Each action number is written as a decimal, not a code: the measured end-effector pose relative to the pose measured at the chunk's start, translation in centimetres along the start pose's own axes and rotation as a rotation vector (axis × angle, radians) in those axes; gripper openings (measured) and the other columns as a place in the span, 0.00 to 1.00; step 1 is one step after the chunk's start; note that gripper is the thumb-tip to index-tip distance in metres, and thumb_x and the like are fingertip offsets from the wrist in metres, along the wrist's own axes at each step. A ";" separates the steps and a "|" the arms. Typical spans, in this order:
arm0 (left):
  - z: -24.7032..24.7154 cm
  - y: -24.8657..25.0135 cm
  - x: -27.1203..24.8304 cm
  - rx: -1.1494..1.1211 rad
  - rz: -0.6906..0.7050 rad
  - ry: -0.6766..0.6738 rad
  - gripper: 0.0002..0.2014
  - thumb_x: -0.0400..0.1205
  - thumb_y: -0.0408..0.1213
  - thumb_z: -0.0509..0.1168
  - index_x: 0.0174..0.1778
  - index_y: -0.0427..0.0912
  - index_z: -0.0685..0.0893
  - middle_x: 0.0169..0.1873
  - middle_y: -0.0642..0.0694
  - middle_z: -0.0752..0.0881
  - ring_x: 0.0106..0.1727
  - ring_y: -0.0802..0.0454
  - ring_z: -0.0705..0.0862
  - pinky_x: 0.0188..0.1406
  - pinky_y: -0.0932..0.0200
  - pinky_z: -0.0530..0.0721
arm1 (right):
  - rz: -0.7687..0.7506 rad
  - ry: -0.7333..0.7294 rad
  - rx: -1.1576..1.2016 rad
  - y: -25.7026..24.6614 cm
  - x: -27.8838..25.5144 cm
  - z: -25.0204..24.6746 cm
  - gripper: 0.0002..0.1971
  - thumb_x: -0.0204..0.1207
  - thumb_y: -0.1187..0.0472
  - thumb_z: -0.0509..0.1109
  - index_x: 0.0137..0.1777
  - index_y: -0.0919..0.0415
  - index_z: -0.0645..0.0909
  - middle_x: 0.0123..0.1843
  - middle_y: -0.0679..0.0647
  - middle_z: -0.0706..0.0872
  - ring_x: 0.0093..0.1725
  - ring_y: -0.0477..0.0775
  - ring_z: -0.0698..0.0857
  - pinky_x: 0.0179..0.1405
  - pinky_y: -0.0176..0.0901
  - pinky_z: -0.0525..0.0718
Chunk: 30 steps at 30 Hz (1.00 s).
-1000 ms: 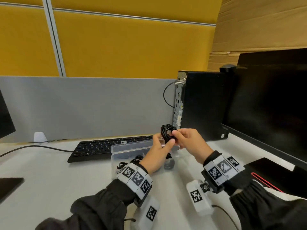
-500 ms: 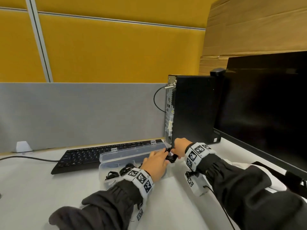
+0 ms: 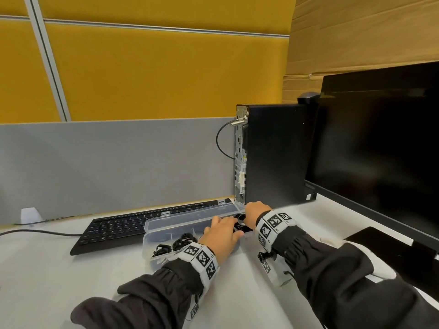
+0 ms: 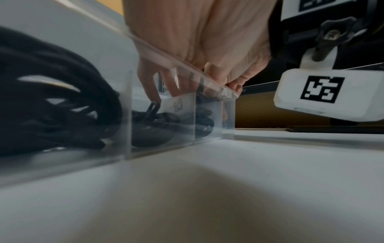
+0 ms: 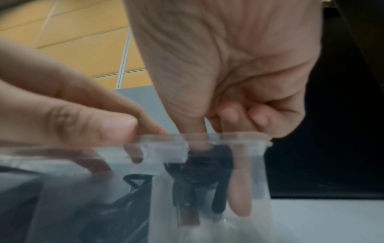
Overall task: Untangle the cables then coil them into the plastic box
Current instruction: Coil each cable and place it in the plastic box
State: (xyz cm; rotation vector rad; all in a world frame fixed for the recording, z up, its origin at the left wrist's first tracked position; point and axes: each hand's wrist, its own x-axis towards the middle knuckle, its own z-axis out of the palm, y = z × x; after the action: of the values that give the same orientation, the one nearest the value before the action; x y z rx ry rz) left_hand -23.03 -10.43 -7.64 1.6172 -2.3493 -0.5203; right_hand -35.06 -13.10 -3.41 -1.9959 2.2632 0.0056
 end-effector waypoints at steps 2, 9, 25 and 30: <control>-0.6 0.3 -0.5 0.071 0.038 -0.025 0.22 0.87 0.49 0.48 0.78 0.50 0.61 0.75 0.44 0.66 0.76 0.41 0.63 0.74 0.42 0.63 | 0.020 0.024 0.041 0.1 -0.2 0.1 0.15 0.81 0.62 0.62 0.65 0.66 0.75 0.65 0.61 0.81 0.64 0.62 0.81 0.58 0.48 0.79; -0.5 0.3 -0.5 0.089 -0.038 -0.064 0.25 0.86 0.54 0.47 0.80 0.53 0.58 0.73 0.39 0.66 0.72 0.32 0.68 0.73 0.41 0.67 | -0.007 0.074 0.004 0.3 -0.8 0.4 0.18 0.82 0.61 0.61 0.69 0.64 0.67 0.67 0.61 0.79 0.66 0.62 0.79 0.56 0.50 0.77; -0.2 0.4 -0.4 0.278 0.164 -0.028 0.23 0.88 0.48 0.40 0.75 0.49 0.68 0.75 0.51 0.68 0.70 0.44 0.65 0.68 0.44 0.68 | -0.206 -0.122 -0.300 0.4 -0.2 -0.7 0.10 0.81 0.62 0.62 0.56 0.65 0.81 0.44 0.55 0.82 0.46 0.55 0.81 0.42 0.41 0.78; 0.1 0.3 -0.2 0.312 0.159 -0.008 0.23 0.88 0.48 0.40 0.74 0.47 0.69 0.74 0.50 0.68 0.71 0.43 0.65 0.68 0.44 0.70 | -0.254 -0.114 -0.202 1.3 0.7 -1.2 0.09 0.73 0.62 0.71 0.48 0.68 0.85 0.41 0.59 0.86 0.34 0.55 0.78 0.36 0.39 0.79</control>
State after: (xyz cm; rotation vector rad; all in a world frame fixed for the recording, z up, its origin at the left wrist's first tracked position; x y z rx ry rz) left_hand -23.28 -10.12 -7.61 1.5267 -2.6411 -0.1319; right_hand -36.57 -13.68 -2.36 -2.3058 1.9957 0.3271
